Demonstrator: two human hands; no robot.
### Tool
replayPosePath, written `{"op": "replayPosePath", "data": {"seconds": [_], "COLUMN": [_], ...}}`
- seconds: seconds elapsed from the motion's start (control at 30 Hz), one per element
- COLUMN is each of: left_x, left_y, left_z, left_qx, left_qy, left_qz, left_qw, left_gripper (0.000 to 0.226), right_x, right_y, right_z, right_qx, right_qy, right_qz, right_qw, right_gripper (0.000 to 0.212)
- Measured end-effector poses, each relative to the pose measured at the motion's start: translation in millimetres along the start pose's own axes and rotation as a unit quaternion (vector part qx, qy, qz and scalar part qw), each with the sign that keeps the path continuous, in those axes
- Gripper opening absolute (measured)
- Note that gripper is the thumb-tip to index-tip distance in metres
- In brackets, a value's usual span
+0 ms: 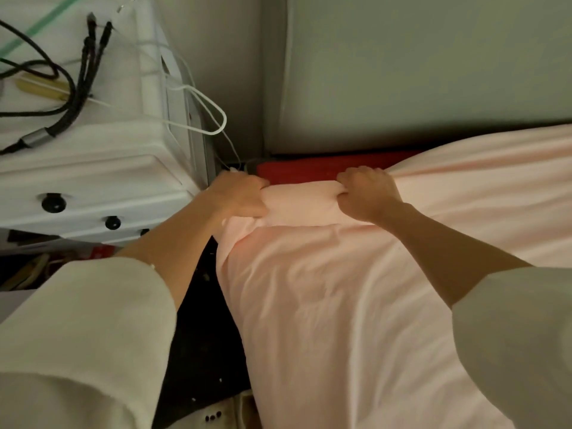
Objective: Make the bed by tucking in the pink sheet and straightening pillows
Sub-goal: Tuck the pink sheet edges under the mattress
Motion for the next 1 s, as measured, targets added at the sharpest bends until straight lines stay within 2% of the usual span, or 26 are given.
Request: {"op": "replayPosePath", "data": {"seconds": [0.07,0.17,0.23,0.33,0.5,0.6,0.67,0.77,0.83,0.9,1.0], "left_x": [-4,2,13,25,36,42,51,64,67,68,68], "left_y": [12,24,26,23,31,34,35,41,49,59,73], "left_z": [-10,-27,-34,-37,-37,-37,-38,-40,-36,-26,-12], "left_qx": [0.083,0.102,0.082,0.034,-0.046,-0.100,-0.106,-0.072,-0.093,-0.150,-0.219], "left_qy": [0.070,0.115,0.118,0.021,-0.083,-0.141,-0.077,0.082,0.142,0.163,0.081], "left_qz": [-0.002,-0.007,-0.004,-0.021,-0.027,0.003,0.067,0.162,0.171,0.160,0.162], "left_qw": [0.994,0.988,0.990,0.999,0.995,0.985,0.989,0.981,0.971,0.962,0.959], "left_gripper": [0.059,0.062,0.062,0.070,0.076,0.070,0.076,0.094,0.078,0.055,0.033], "right_x": [0,15,36,57,60,72,80,80,79,80,85], "right_y": [7,13,13,8,3,6,10,14,16,17,18], "right_z": [-6,-11,-18,-30,-30,-28,-28,-24,-22,-21,-22], "right_qx": [-0.042,-0.062,-0.017,0.040,0.071,0.081,0.075,0.073,0.076,0.073,0.078], "right_qy": [0.000,-0.013,-0.010,0.025,0.054,0.038,0.017,0.000,0.004,0.004,0.022], "right_qz": [-0.004,0.018,0.064,0.102,0.089,0.088,0.086,0.060,0.045,0.028,0.019], "right_qw": [0.999,0.998,0.998,0.994,0.992,0.992,0.993,0.996,0.996,0.997,0.997], "right_gripper": [0.030,0.040,0.048,0.054,0.058,0.049,0.044,0.043,0.041,0.042,0.054]}}
Point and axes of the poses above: each hand's wrist, its own y-axis away from the middle knuckle, its own z-axis out of the back of the hand, x = y × z, the point moved 5 cm from there along -y, towards the middle knuckle, and after that the axes turned 1 degree about y, right-handed, at the moved point
